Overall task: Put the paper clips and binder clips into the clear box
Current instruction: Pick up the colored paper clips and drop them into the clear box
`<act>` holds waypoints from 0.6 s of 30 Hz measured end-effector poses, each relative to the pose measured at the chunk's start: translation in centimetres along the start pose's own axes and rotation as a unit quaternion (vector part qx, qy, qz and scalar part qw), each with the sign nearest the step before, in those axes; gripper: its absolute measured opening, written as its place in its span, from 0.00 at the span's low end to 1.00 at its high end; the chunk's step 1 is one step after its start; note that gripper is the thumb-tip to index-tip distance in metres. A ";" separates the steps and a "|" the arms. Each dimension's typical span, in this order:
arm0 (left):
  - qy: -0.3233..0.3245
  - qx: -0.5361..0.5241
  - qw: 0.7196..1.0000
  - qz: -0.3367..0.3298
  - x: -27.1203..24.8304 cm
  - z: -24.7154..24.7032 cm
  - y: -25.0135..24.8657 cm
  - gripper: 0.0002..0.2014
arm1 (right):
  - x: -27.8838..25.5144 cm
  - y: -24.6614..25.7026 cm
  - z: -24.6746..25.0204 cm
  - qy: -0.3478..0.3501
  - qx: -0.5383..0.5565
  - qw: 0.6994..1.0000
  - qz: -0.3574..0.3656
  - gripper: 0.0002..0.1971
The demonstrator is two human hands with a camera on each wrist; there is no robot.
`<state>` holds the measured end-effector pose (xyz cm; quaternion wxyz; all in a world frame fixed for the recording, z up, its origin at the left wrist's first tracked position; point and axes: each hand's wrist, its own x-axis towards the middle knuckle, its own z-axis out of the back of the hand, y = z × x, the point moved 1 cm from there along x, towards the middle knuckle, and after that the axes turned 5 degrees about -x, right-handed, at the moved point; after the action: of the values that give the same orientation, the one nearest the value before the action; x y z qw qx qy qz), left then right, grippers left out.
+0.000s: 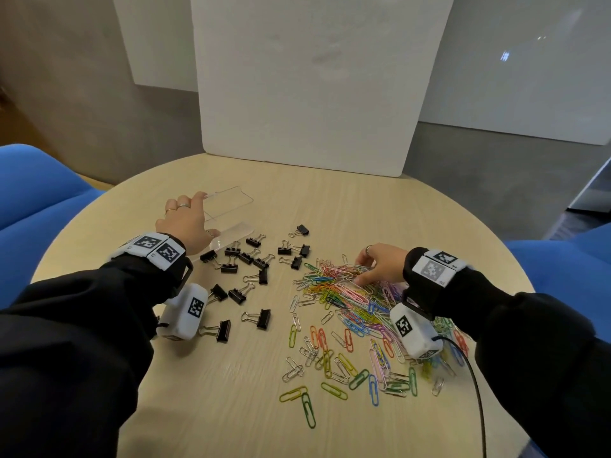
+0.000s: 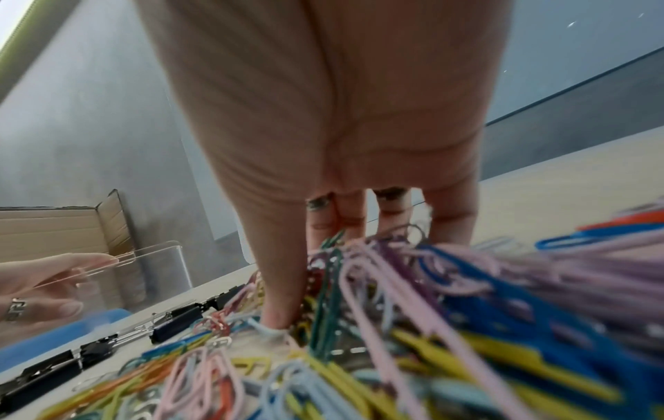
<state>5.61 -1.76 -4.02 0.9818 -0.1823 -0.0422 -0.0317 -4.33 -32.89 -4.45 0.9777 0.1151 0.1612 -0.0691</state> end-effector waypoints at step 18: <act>0.004 -0.018 1.000 0.002 0.2 0.0 0.2 0.37 | -0.4 -0.9 2.4 -0.155 0.146 0.976 0.038 0.12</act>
<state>5.81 -1.58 -4.03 0.9785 -0.2003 -0.0373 -0.0313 -4.10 -34.31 -2.26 0.9654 0.2505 -0.0089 -0.0716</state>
